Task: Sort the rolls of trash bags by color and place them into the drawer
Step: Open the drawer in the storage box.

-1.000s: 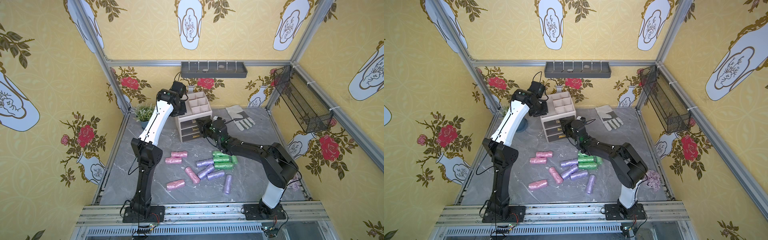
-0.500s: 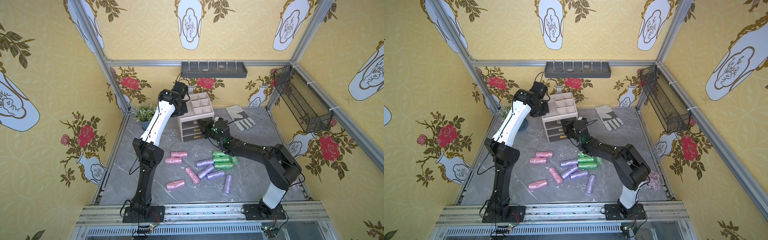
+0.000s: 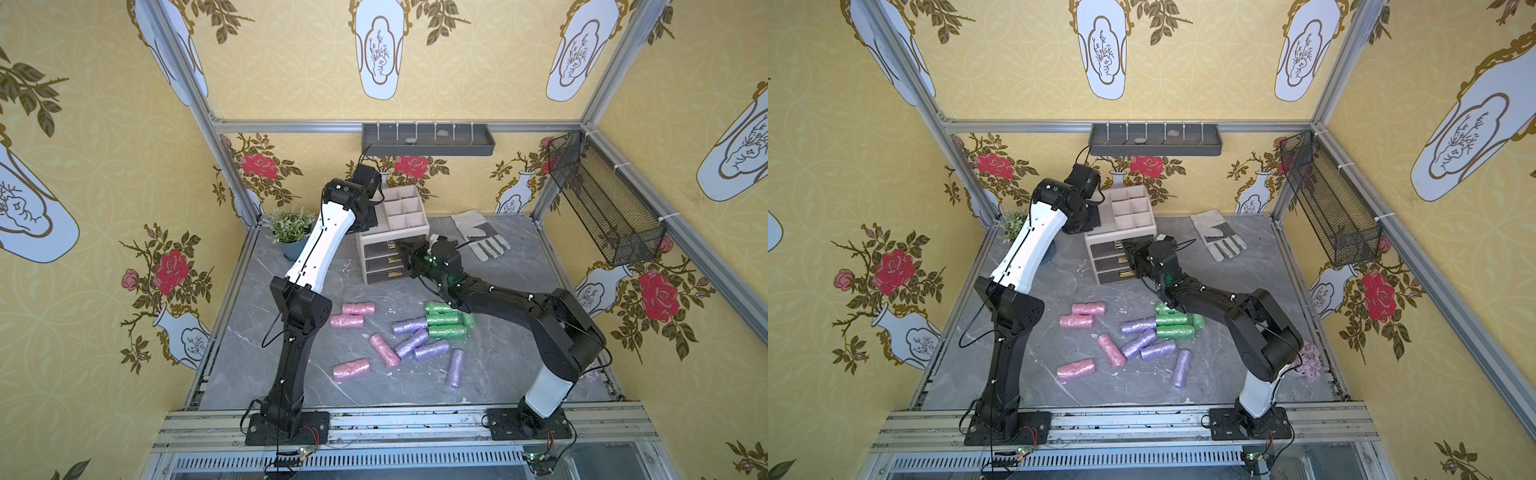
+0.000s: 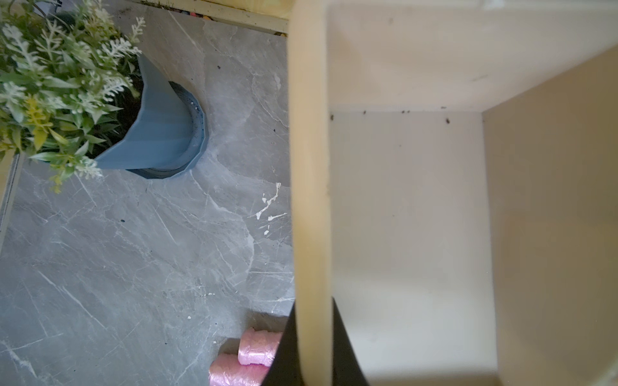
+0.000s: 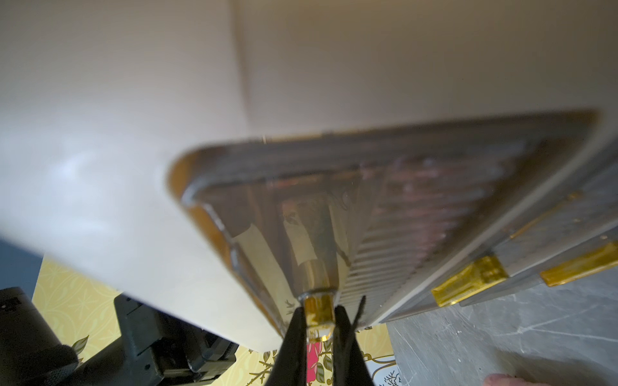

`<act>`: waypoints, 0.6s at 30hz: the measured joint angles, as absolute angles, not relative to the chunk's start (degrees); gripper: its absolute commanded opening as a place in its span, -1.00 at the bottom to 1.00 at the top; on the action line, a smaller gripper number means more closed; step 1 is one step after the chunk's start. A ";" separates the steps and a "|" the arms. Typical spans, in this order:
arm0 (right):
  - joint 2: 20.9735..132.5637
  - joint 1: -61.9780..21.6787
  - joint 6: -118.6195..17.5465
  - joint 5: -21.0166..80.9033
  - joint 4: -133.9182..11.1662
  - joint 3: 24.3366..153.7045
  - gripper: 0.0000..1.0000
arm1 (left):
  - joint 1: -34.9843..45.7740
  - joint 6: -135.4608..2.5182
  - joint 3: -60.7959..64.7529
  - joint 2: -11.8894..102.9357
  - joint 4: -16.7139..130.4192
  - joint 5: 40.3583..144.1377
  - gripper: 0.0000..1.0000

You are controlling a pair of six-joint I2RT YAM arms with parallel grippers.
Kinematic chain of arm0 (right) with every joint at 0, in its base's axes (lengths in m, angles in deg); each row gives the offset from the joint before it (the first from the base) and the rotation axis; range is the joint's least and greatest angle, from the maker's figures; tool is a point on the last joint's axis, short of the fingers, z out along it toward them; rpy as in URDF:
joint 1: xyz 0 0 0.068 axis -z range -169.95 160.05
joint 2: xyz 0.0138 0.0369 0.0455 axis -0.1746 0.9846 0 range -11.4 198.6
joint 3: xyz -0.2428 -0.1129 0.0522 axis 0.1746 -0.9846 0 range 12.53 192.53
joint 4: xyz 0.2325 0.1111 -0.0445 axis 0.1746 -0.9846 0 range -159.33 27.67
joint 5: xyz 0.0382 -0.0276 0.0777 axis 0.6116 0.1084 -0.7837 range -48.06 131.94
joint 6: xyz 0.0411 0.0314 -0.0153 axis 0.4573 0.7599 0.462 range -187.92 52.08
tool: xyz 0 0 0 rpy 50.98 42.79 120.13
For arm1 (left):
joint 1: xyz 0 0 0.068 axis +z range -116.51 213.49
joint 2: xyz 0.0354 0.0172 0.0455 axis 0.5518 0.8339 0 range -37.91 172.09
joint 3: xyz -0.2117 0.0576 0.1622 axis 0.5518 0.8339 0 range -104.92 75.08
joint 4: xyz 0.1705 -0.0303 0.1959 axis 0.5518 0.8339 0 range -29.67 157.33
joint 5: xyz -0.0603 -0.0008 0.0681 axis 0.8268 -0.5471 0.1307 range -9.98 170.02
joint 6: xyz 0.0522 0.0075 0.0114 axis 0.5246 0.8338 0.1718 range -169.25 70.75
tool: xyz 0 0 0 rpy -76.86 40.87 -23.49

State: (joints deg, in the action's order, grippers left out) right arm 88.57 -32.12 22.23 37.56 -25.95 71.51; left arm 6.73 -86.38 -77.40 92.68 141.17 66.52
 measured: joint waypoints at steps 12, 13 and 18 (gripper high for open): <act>88.41 -31.84 22.27 35.18 -25.18 70.81 -1.00 | 6.58 -86.81 -79.59 94.10 142.27 65.39 -1.00; 88.20 -31.81 22.29 35.02 -25.14 70.53 -1.00 | 6.58 -86.88 -79.68 94.14 142.29 65.36 -1.00; 86.88 -31.88 22.29 34.06 -25.99 69.61 -1.00 | 6.40 -86.92 -79.89 94.27 142.33 65.30 -1.00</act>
